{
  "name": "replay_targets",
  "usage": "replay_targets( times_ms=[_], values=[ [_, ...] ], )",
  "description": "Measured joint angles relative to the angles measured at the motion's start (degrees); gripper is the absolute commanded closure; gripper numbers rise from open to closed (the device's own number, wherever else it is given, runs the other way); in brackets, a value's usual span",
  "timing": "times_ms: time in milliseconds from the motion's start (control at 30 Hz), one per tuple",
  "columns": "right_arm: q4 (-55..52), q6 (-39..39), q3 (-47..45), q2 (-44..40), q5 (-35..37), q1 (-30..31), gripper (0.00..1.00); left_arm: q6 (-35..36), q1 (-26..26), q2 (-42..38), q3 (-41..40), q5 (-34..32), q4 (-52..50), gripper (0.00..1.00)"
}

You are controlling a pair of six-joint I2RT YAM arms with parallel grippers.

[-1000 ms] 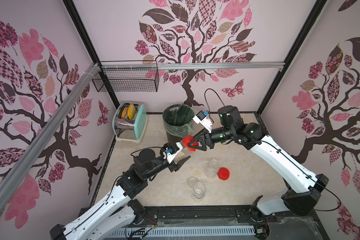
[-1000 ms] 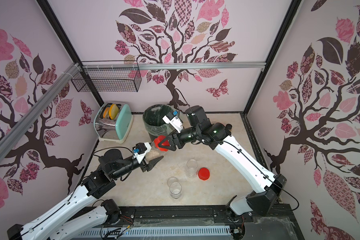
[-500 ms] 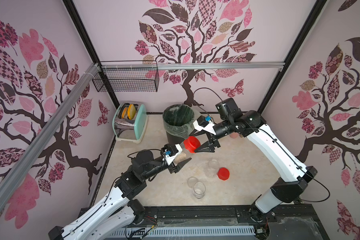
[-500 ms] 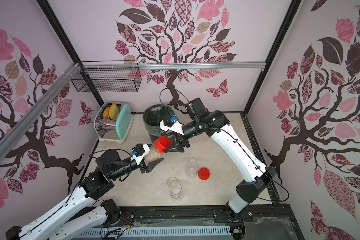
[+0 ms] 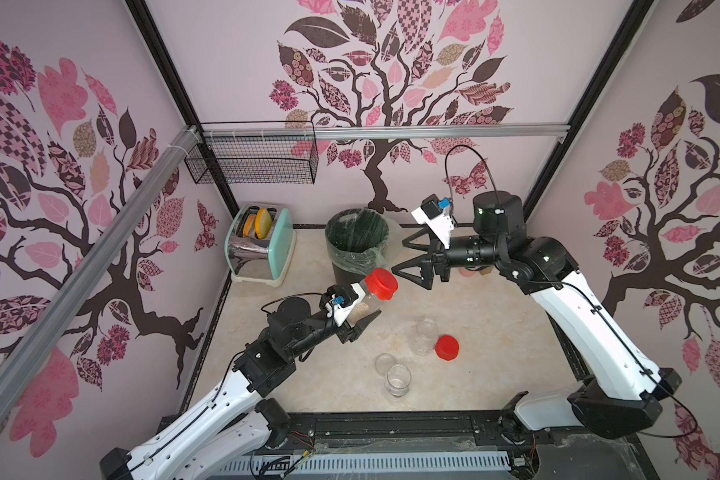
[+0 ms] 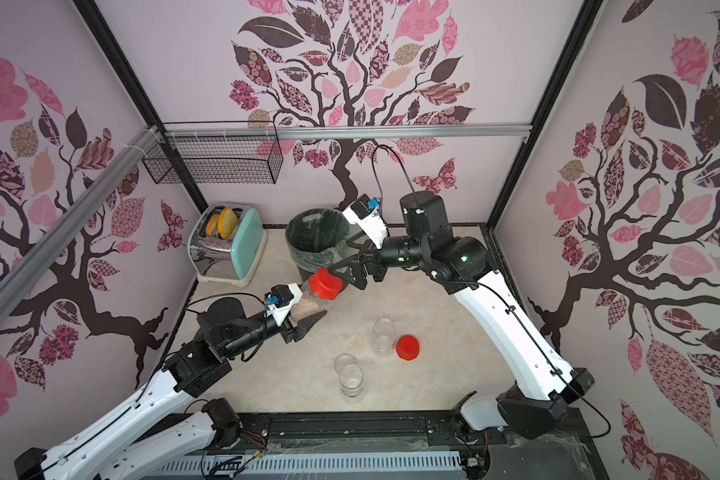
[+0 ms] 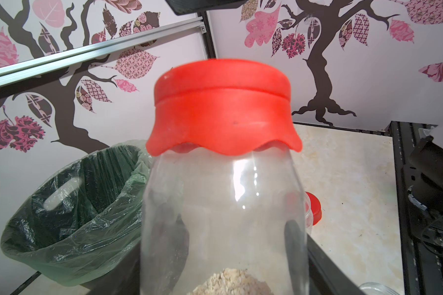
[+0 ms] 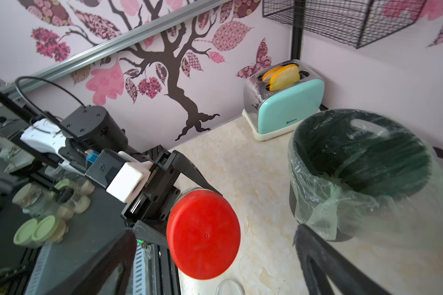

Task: Empty expired oatmeal from jars
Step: Unscrew the lid from the jar, then open the lid of the jar.

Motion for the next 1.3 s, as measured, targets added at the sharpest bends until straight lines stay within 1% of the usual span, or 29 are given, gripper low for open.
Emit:
replay_targets(
  times_ms=[133, 367, 633, 933, 1300],
  values=[
    [1.4, 6.1, -3.8, -1.8, 2.6, 0.0, 0.01, 0.1, 0.0, 2.3, 1.4, 0.0, 0.2, 0.7],
    [1.6, 10.3, -6.1, -1.8, 3.0, 0.0, 0.0, 0.2, 0.0, 2.8, 1.9, 0.0, 1.2, 0.69],
    [4.5, 13.2, -6.2, -0.4, 0.1, 0.0, 0.0, 0.3, 0.0, 2.4, 1.9, 0.0, 1.7, 0.69],
    [7.2, 15.2, -9.0, 1.9, -2.6, 0.1, 0.0, 0.4, 0.0, 2.0, 1.9, 0.0, 1.6, 0.69],
    [7.8, 15.1, -9.0, 2.4, -3.6, 3.2, 0.0, 0.6, 0.1, 2.0, 1.9, 0.1, 1.6, 0.69]
  ],
)
